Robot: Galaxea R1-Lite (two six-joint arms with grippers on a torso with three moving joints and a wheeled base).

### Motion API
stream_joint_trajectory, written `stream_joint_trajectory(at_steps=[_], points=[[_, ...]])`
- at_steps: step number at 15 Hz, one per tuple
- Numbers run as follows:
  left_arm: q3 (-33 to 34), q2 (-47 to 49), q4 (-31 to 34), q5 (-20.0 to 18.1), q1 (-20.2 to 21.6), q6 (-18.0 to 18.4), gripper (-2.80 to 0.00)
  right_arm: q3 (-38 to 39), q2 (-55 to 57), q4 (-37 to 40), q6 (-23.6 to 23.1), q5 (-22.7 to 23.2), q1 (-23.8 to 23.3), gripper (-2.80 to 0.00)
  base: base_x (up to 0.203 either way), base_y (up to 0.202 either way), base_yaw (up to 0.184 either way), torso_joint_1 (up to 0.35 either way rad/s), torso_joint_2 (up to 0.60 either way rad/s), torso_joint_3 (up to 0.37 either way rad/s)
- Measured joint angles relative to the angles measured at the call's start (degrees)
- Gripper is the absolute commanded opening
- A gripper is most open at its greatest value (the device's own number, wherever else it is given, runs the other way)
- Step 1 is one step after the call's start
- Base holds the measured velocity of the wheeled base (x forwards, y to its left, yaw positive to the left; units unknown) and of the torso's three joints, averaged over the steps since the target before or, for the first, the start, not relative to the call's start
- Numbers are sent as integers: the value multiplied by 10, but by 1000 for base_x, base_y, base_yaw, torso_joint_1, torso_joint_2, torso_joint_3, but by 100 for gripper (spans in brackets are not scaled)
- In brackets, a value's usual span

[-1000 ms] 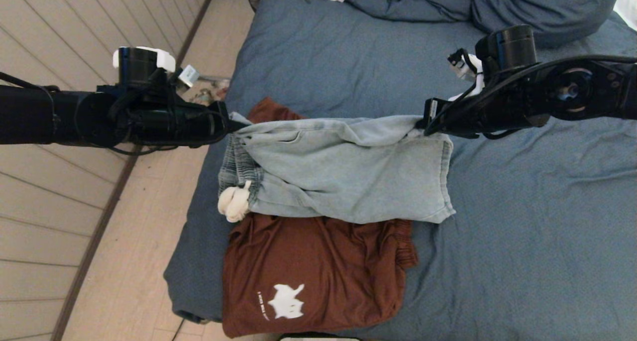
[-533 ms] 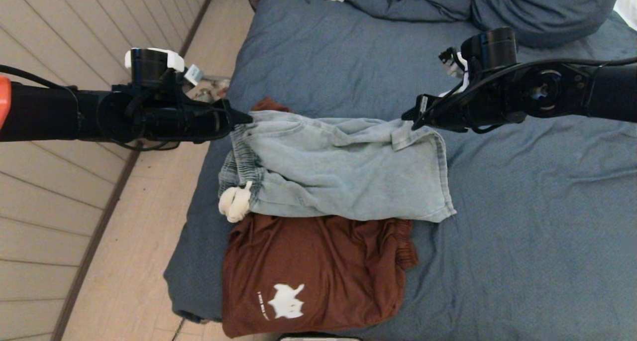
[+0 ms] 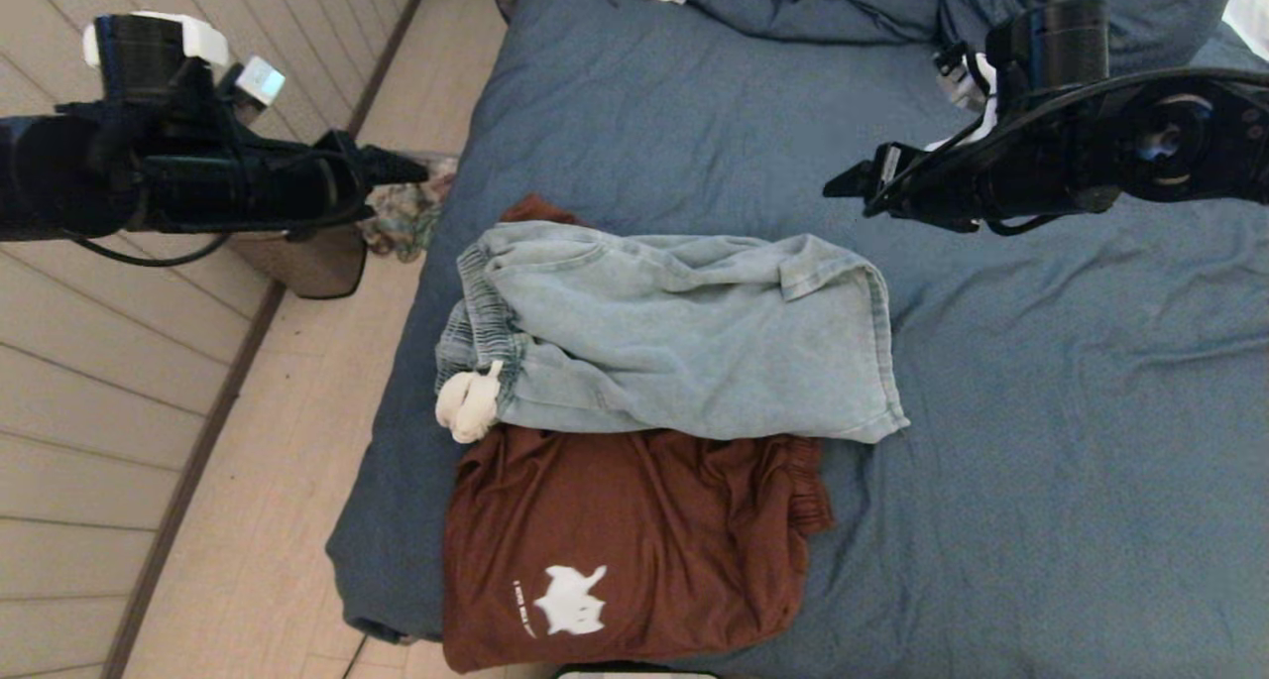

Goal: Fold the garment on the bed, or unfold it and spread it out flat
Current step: Fold the blue shorts

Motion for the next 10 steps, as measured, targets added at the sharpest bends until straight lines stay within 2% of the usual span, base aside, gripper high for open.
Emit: stream_joint_trajectory(at_steps=[2, 5, 7, 10], points=[[60, -48, 12, -21, 24, -2, -280, 43, -37, 0, 3, 0, -3, -280, 0, 0, 0, 0, 0, 0], [186, -117, 16, -42, 33, 0, -280, 151, -99, -1, -1, -1, -7, -280, 0, 0, 0, 0, 0, 0], [267, -153, 13, -49, 19, 1, -280, 225, -135, -3, -11, -2, -14, -280, 0, 0, 0, 0, 0, 0], [344, -174, 3, -51, -35, -2, -280, 323, -173, -5, -23, -1, -19, -280, 0, 0, 0, 0, 0, 0]])
